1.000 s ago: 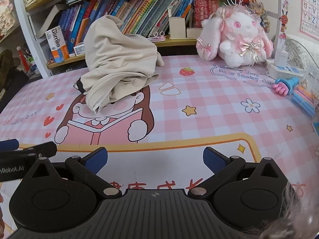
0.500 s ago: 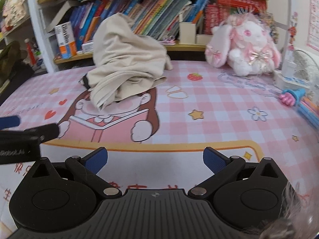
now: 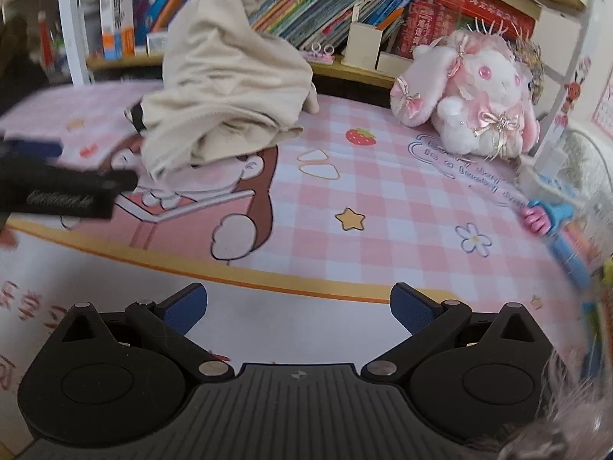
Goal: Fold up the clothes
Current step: 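Grasp the cream T-shirt with the left gripper while the right gripper grasps it too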
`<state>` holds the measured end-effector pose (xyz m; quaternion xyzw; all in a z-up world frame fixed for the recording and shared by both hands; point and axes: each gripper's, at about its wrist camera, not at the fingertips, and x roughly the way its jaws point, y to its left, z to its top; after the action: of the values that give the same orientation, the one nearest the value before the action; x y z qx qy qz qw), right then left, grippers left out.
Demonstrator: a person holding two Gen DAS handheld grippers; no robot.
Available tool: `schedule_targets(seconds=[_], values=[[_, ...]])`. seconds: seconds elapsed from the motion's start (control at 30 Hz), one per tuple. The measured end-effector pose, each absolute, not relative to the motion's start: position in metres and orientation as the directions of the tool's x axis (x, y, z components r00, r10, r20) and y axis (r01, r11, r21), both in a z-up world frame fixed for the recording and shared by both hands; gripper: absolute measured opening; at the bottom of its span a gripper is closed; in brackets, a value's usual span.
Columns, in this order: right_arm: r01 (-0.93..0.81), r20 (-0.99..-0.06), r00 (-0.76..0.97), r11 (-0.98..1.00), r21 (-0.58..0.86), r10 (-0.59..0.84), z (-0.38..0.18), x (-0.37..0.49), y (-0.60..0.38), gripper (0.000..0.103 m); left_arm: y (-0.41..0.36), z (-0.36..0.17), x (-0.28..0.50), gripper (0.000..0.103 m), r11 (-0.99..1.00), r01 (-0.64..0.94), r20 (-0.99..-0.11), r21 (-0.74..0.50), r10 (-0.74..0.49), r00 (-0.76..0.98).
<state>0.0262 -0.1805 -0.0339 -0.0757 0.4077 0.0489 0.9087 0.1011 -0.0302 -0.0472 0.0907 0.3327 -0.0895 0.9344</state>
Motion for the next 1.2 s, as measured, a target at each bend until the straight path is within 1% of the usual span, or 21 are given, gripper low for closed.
schedule_targets(seconds=[0.1, 0.13, 0.17, 0.2, 0.23, 0.27, 0.3, 0.33, 0.37, 0.43, 0.5, 0.57, 0.73, 0.87, 0.93, 1.03, 1.07, 1.1, 1.13, 1.17, 1.2], values=[[-0.176, -0.734, 0.677, 0.979, -0.098, 0.048, -0.03, 0.027, -0.181, 0.102, -0.049, -0.053, 0.116, 0.103, 0.949, 0.264, -0.626, 0.169, -0.103, 0.773], [-0.184, -0.731, 0.68, 0.977, -0.103, 0.051, -0.028, 0.028, -0.18, 0.1, -0.054, -0.056, 0.121, 0.1, 0.945, 0.268, -0.621, 0.185, -0.099, 0.778], [-0.192, -0.728, 0.684, 0.975, -0.108, 0.054, -0.027, 0.028, -0.18, 0.1, -0.058, -0.058, 0.126, 0.092, 0.943, 0.271, -0.622, 0.193, -0.096, 0.777], [-0.201, -0.724, 0.688, 0.972, -0.125, 0.049, -0.025, 0.029, -0.178, 0.1, -0.06, -0.06, 0.131, 0.087, 0.943, 0.269, -0.629, 0.194, -0.091, 0.772], [-0.211, -0.72, 0.692, 0.967, -0.141, 0.046, -0.024, 0.03, -0.177, 0.1, -0.06, -0.061, 0.136, 0.067, 0.946, 0.266, -0.638, 0.187, -0.089, 0.765], [-0.224, -0.715, 0.697, 0.962, -0.154, 0.048, -0.023, 0.03, -0.175, 0.098, -0.059, -0.062, 0.14, 0.043, 0.948, 0.264, -0.648, 0.179, -0.088, 0.757], [-0.24, -0.712, 0.701, 0.957, -0.166, 0.052, -0.023, 0.03, -0.174, 0.095, -0.057, -0.062, 0.143, 0.035, 0.951, 0.266, -0.663, 0.158, -0.097, 0.742], [-0.255, -0.711, 0.701, 0.95, -0.181, 0.052, -0.022, 0.031, -0.172, 0.086, -0.054, -0.062, 0.145, 0.022, 0.954, 0.266, -0.676, 0.137, -0.107, 0.729], [-0.261, -0.711, 0.702, 0.944, -0.201, 0.042, -0.022, 0.033, -0.171, 0.081, -0.049, -0.057, 0.143, 0.017, 0.958, 0.264, -0.673, 0.111, -0.123, 0.73], [-0.273, -0.712, 0.701, 0.935, -0.228, 0.031, -0.021, 0.035, -0.168, 0.068, -0.038, -0.039, 0.13, 0.012, 0.962, 0.267, -0.647, 0.055, -0.169, 0.743], [-0.294, -0.698, 0.714, 0.926, -0.235, 0.05, -0.019, 0.036, -0.168, 0.066, -0.025, -0.017, 0.113, 0.011, 0.96, 0.281, -0.603, -0.002, -0.225, 0.766], [-0.33, -0.673, 0.735, 0.912, -0.245, 0.085, -0.016, 0.033, -0.166, 0.066, -0.016, 0.007, 0.089, 0.01, 0.953, 0.302, -0.557, -0.023, -0.263, 0.788], [-0.455, -0.616, 0.763, 0.839, -0.297, 0.196, -0.005, 0.028, -0.152, 0.065, -0.003, 0.043, 0.042, 0.01, 0.949, 0.305, -0.501, -0.079, -0.303, 0.811], [-0.487, -0.534, 0.817, 0.758, -0.434, 0.22, -0.003, 0.022, -0.137, 0.067, 0.005, 0.06, 0.01, 0.011, 0.95, 0.291, -0.489, -0.117, -0.31, 0.815], [-0.535, -0.516, 0.812, 0.7, -0.473, 0.271, -0.005, 0.019, -0.13, 0.067, 0.011, 0.066, -0.003, 0.011, 0.95, 0.282, -0.484, -0.136, -0.312, 0.817], [-0.591, -0.485, 0.802, 0.588, -0.553, 0.349, -0.009, 0.011, -0.119, 0.064, 0.017, 0.072, -0.018, 0.011, 0.963, 0.241, -0.481, -0.118, -0.268, 0.835], [-0.597, -0.468, 0.801, 0.546, -0.587, 0.373, -0.007, 0.007, -0.115, 0.058, 0.019, 0.073, -0.022, 0.011, 0.968, 0.227, -0.481, -0.112, -0.252, 0.839], [-0.605, -0.443, 0.796, 0.518, -0.605, 0.412, -0.001, 0.003, -0.116, 0.03, 0.022, 0.072, -0.024, 0.012, 0.972, 0.21, -0.492, -0.106, -0.234, 0.839], [-0.611, -0.418, 0.788, 0.49, -0.622, 0.451, 0.007, -0.002, -0.116, 0.01, 0.026, 0.067, -0.024, 0.017, 0.978, 0.183, -0.506, -0.098, -0.207, 0.837], [-0.631, -0.407, 0.77, 0.489, -0.603, 0.492, 0.019, -0.004, -0.119, 0.011, 0.029, 0.063, -0.024, 0.017, 0.984, 0.156, -0.521, -0.089, -0.179, 0.835], [-0.665, -0.395, 0.739, 0.501, -0.553, 0.545, 0.036, -0.003, -0.125, 0.011, 0.032, 0.058, -0.025, 0.02, 0.988, 0.131, -0.535, -0.082, -0.154, 0.831]])
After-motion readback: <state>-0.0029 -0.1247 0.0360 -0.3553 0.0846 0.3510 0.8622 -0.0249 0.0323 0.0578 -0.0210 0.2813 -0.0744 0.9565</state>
